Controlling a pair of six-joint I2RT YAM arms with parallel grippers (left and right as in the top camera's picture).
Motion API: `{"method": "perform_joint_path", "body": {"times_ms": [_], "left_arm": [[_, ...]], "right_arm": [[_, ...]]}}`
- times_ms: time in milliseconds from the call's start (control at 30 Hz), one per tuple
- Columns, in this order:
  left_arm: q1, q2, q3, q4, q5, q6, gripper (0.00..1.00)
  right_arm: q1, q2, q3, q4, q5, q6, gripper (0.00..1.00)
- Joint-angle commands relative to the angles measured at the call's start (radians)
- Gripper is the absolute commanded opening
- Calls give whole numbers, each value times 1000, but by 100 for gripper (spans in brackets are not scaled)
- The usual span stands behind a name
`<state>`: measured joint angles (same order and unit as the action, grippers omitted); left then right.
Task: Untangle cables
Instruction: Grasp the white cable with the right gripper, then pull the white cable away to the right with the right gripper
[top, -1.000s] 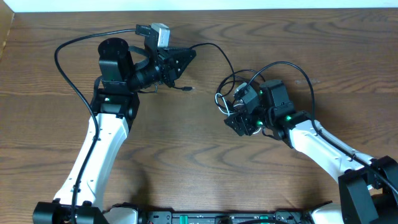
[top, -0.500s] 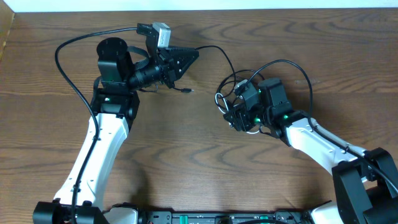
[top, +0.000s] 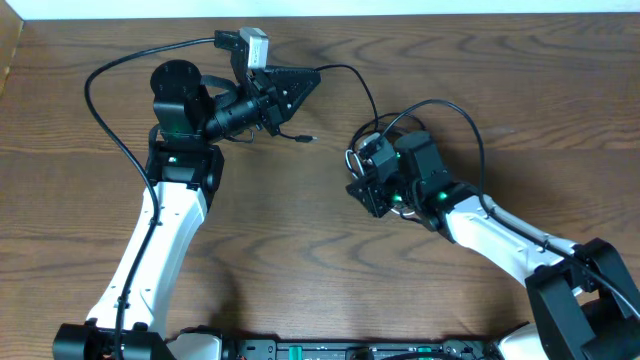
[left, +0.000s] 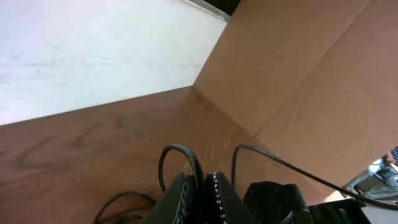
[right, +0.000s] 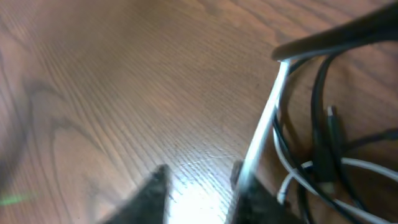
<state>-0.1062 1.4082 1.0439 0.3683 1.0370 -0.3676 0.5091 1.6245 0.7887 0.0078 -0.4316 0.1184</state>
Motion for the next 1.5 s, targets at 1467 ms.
{"method": "perform_joint_path", "body": {"times_ms": [1467], "left_arm": [[2,331,1,-335,-161,292,17]], "right_arm": [[-530,-317,789,-655,108,28,1]]}}
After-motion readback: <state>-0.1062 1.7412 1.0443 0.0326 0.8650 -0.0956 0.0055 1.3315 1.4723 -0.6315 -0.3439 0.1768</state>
